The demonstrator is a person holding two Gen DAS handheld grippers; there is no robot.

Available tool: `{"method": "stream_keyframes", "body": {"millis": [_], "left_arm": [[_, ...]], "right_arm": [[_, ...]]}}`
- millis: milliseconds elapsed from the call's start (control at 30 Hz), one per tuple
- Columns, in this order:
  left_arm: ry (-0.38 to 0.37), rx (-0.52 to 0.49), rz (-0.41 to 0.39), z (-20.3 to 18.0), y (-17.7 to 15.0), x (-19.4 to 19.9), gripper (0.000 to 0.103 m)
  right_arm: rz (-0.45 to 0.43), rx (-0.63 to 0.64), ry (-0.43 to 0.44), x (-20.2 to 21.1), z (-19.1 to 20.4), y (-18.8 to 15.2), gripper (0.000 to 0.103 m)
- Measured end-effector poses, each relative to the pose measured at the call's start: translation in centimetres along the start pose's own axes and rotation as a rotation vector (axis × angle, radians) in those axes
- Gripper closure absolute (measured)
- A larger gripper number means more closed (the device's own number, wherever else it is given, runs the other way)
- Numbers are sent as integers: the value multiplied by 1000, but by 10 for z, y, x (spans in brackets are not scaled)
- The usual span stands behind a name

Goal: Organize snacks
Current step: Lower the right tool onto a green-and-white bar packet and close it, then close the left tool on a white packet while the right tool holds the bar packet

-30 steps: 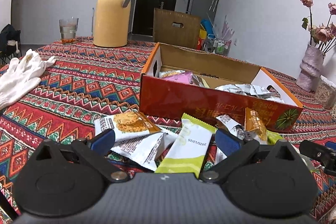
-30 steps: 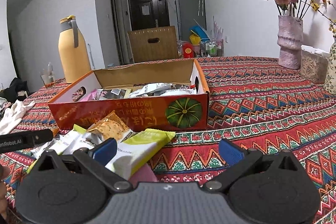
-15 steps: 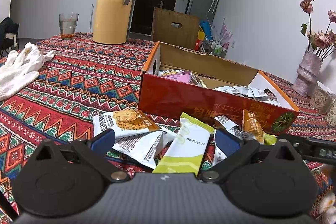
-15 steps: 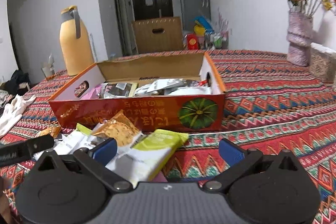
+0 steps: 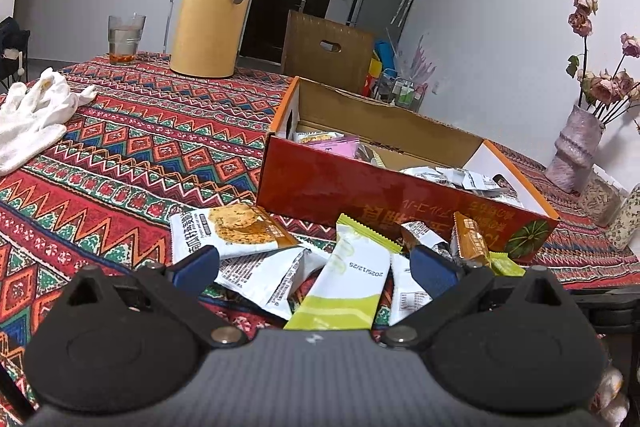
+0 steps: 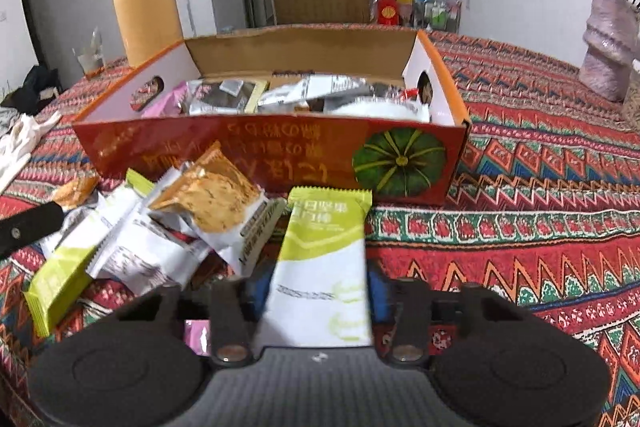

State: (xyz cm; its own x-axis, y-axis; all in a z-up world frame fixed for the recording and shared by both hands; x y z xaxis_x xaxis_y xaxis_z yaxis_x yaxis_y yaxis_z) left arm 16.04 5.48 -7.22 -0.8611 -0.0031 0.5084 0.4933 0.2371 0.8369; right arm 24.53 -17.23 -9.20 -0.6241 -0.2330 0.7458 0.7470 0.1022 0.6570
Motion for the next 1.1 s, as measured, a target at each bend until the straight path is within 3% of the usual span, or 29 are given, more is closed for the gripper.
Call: {"method": "stream_keyframes", "body": {"millis": [167,533,733,1100], "left_arm": [[-1,2,7,0,-1,-1,0],[17,-10,27,-1,-1,0,0],[32,-31,50,7,8,6,0],[172,-243,99,46,32,-16,0]], "right_arm": [[-47,-30,20,8,-4,-4,65],[-293,-92,4,60,-13,-21,65],[-349,-103,3,77,-22,-18,65],[-359,-170,-37,79,-50,-23,65]]}}
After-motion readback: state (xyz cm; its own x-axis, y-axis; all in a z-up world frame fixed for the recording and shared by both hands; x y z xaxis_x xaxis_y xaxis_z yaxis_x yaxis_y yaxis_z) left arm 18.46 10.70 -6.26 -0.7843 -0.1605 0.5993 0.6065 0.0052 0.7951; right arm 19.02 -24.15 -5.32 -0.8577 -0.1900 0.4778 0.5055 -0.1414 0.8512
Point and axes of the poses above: each gripper's, at about its wrist camera, not at the fingertips, and x roughly against the way its jaws point, z to its left, y to its top, the point moved 8 cm from there along -x, roughly the way its jaws point, and after that the axes turned 4 degrees about -x, right-handed, at the moved point
